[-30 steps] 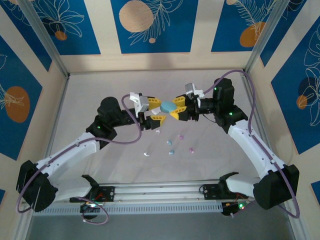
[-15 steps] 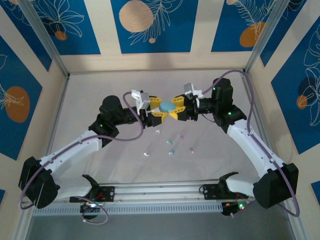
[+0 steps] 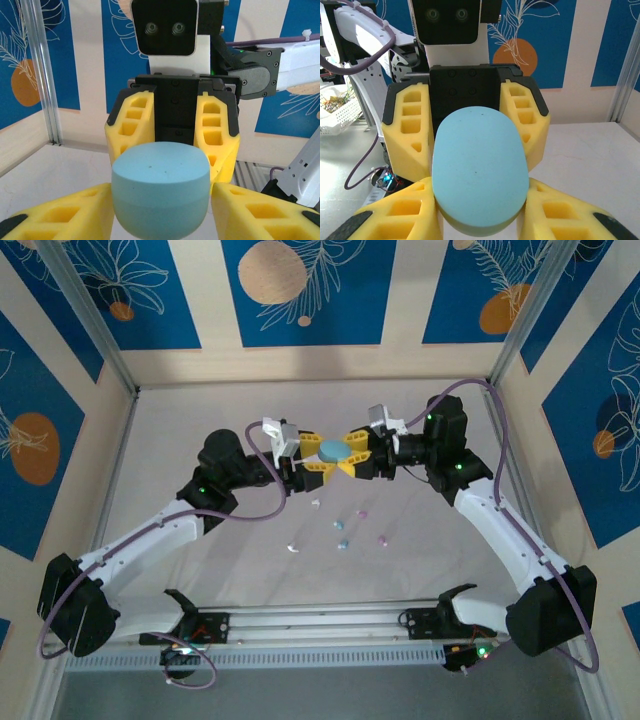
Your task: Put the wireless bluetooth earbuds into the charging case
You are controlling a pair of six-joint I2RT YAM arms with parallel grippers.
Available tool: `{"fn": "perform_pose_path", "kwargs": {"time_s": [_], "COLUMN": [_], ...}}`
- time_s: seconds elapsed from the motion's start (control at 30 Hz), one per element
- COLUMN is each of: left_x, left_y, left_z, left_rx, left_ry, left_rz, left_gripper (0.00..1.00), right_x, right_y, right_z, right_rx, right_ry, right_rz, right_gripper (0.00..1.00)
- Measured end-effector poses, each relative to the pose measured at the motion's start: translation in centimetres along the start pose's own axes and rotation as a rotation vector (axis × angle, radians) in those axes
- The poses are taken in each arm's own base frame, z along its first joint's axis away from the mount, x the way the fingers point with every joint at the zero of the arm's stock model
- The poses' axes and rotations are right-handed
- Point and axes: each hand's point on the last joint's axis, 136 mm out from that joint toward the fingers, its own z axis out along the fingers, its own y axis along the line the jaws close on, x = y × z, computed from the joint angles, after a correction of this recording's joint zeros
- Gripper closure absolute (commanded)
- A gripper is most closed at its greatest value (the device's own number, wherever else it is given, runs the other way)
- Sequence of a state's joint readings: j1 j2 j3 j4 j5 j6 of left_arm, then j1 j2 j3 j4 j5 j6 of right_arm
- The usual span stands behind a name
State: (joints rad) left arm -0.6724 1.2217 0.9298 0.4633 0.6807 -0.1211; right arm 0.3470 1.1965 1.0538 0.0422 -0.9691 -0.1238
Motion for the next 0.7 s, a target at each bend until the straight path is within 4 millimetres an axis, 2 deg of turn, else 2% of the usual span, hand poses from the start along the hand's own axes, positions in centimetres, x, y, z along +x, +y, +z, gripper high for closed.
{"fn": "perform_pose_path", "kwargs": {"time_s": [0.47, 0.7], "left_x": [-0.47, -0.25], "left_y": [0.05, 0.2], "left_z": [0.05, 0.2], "left_rx": [0.001, 0.0], "left_ry": [-0.019, -0.016], "left_rz": [-0.004, -0.015], "left_gripper": [0.52, 0.48], "right_x": [0.26, 0.24], "right_y": [-0.13, -0.16], "right_z": [0.09, 0.09], "right_rx": [-0.002, -0.001], "right_ry": [0.004, 0.002], "right_rz": [0.005, 0.009], "right_gripper": [0.68, 0.68]}}
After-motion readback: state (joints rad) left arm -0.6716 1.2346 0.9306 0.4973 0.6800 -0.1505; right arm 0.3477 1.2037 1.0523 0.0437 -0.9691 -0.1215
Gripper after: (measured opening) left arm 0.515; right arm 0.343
